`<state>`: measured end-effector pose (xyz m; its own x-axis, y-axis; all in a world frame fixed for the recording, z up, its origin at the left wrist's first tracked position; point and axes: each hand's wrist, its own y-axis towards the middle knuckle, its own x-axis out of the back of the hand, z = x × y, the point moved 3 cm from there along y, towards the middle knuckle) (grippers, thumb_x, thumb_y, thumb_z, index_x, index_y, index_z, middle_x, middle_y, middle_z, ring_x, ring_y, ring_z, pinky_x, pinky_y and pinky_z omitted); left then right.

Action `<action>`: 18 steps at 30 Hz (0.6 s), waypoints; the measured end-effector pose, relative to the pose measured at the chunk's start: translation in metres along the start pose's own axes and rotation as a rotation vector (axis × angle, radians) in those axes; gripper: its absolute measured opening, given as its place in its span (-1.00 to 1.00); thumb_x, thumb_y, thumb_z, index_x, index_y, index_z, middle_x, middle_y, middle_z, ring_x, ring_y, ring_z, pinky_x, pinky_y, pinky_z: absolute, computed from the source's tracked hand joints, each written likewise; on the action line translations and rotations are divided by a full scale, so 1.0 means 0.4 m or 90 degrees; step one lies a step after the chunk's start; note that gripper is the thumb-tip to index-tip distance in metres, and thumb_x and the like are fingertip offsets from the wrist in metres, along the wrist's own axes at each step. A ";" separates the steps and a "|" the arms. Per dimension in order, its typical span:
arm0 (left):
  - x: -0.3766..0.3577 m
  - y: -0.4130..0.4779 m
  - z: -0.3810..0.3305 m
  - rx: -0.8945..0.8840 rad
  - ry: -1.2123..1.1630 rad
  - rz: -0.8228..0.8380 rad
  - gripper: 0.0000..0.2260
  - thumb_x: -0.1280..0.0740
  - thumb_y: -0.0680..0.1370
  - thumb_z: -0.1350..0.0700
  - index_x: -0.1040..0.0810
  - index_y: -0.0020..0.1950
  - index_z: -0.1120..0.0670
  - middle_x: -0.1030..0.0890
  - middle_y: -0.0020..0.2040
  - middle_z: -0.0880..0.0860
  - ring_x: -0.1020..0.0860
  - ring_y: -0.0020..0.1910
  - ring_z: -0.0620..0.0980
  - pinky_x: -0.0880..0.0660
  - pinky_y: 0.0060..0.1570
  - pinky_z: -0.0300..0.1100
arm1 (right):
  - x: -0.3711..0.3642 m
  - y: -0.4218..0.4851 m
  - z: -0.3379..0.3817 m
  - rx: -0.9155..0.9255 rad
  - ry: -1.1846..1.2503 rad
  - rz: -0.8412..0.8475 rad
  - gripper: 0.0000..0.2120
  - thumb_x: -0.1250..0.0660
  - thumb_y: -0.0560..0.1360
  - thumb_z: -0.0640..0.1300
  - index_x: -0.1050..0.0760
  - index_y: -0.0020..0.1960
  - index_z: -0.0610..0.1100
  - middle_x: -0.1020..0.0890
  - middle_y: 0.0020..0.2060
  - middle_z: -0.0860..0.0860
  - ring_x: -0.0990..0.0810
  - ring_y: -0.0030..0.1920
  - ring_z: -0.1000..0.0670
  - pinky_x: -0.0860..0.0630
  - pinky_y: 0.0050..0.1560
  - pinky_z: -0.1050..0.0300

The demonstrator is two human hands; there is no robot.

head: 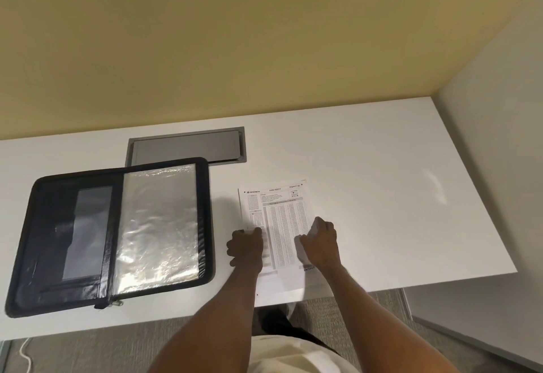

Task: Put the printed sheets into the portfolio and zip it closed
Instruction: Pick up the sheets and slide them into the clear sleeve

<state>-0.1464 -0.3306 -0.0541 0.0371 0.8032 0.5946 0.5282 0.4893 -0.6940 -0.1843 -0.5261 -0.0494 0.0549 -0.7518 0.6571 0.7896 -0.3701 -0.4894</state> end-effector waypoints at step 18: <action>0.042 0.015 0.036 -0.096 -0.173 0.105 -0.77 -0.24 0.61 0.32 -0.69 -0.05 0.21 -0.67 -0.14 0.12 -0.55 -0.20 0.08 -0.41 -0.21 -0.15 | 0.003 -0.021 0.013 -0.003 -0.028 0.006 -0.67 -0.41 0.42 -0.08 -0.38 0.07 -0.18 -0.43 0.09 -0.07 -0.44 0.10 -0.13 -0.49 0.00 0.00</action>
<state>-0.1549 -0.3091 -0.0541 -0.0842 0.9386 0.3347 0.6543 0.3054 -0.6919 -0.1876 -0.5212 -0.0414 0.0896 -0.7301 0.6774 0.7861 -0.3658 -0.4982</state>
